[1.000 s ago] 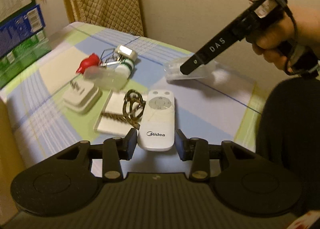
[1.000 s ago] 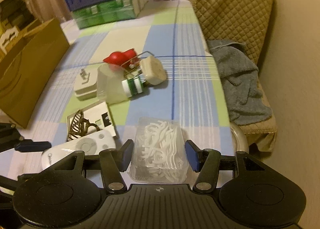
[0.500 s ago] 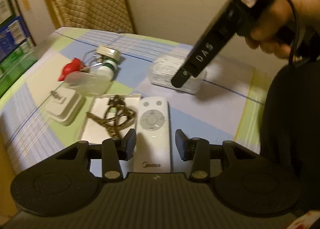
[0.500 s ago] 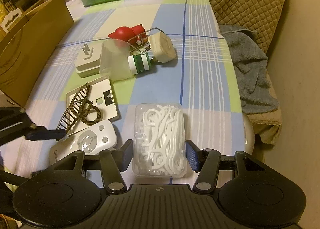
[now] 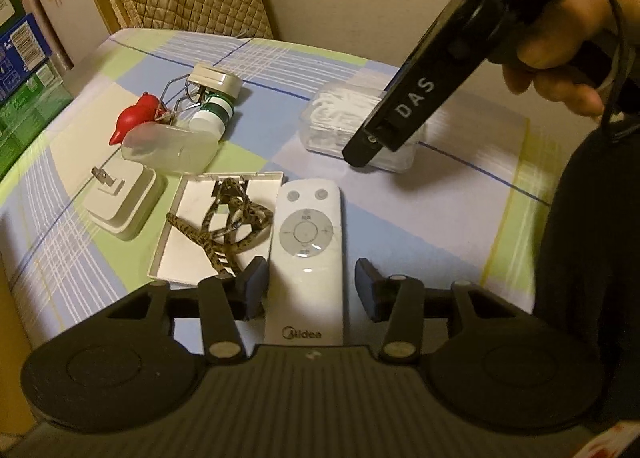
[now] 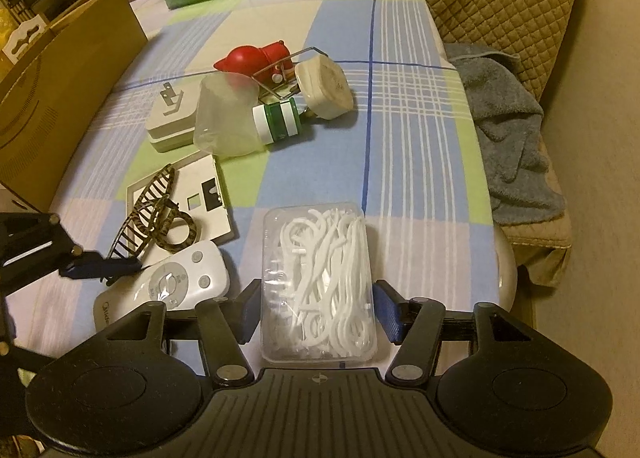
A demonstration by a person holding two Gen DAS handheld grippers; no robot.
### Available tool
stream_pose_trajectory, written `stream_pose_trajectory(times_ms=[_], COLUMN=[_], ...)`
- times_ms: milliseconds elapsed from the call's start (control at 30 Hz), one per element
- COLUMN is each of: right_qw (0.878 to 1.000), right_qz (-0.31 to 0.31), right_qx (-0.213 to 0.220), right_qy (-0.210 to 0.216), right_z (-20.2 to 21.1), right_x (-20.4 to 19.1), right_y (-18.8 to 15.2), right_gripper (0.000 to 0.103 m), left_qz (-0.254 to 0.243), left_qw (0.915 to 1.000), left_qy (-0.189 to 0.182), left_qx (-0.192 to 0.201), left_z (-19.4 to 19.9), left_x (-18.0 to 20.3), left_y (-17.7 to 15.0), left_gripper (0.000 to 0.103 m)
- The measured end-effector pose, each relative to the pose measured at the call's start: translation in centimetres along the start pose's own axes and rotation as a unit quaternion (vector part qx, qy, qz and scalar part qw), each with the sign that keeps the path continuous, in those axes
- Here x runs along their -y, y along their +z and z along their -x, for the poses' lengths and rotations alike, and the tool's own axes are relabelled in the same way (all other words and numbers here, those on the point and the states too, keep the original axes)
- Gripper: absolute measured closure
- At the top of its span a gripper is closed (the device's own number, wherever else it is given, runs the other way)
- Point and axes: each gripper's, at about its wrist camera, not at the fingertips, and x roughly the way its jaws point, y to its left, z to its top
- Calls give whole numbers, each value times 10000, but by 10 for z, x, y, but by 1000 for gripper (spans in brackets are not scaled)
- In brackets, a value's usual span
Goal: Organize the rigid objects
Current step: 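Close the left gripper on the white Midea remote and lift it, then carry the remote with the left gripper while the right gripper carries the floss box to the cardboard box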
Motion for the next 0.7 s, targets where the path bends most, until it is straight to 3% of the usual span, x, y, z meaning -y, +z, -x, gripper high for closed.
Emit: stream_pose_trajectory(times_ms=[400,500,700], right_qw=[9997,9997,9998], right_qz=[44,49,26], right_qx=[-233,-227,-150], right_qy=[-91,-104,-138], right_z=[3,2,3], right_x=[2,1,-1], right_y=[-4,-2,-3], right_gripper=[49,49,50], left_qz=[654,806,935], left_qw=[9977,9966,9956], left_qy=[87,69,51], left_qx=[-124,-134,-76], left_z=[-8,-11,-5], left_x=[2,0,2], left_y=[10,16,11], left_gripper=[61,67,68])
